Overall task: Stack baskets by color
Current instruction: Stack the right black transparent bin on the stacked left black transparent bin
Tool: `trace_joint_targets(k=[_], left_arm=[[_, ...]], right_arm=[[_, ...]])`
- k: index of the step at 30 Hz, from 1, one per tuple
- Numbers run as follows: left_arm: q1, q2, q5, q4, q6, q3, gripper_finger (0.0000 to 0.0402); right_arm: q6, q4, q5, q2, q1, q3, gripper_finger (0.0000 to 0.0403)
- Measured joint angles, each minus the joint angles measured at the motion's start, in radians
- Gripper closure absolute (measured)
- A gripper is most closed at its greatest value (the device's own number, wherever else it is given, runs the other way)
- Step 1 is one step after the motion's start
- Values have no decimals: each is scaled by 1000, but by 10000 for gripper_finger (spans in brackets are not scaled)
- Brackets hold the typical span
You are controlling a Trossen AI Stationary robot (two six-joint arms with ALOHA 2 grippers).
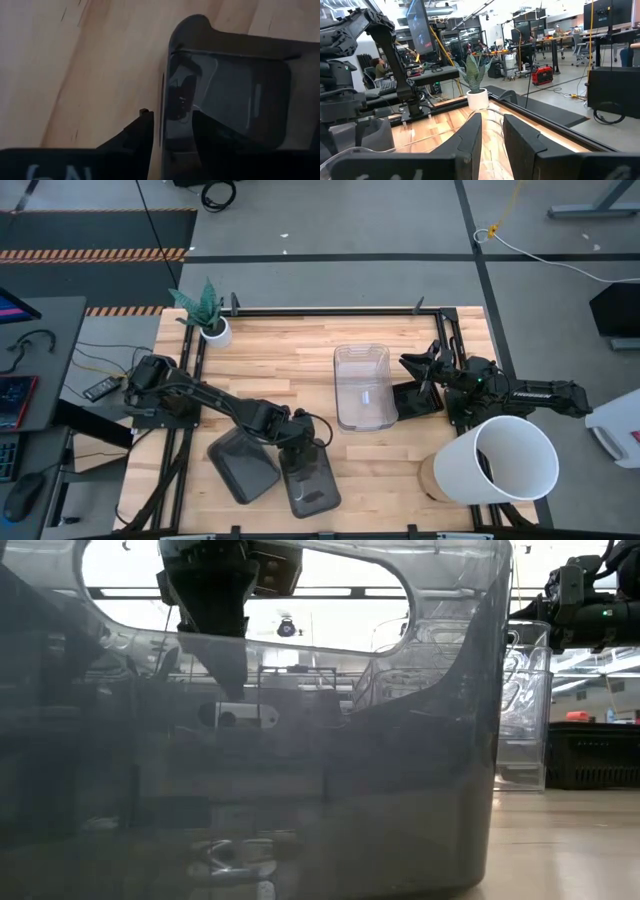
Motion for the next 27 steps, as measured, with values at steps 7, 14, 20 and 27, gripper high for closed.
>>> trace_joint_targets(k=[7,14,20,27], left_arm=[[0,0,-13,129,-50,-64,274],[0,0,-25,148,-91,-102,300],[-8,0,-25,153,-124,-109,334],[-9,8,-25,153,-123,-109,393]], right_arm=[[0,0,0,0,0,0,317],[0,0,0,0,0,0,317],[0,0,0,0,0,0,317],[0,0,0,0,0,0,317]])
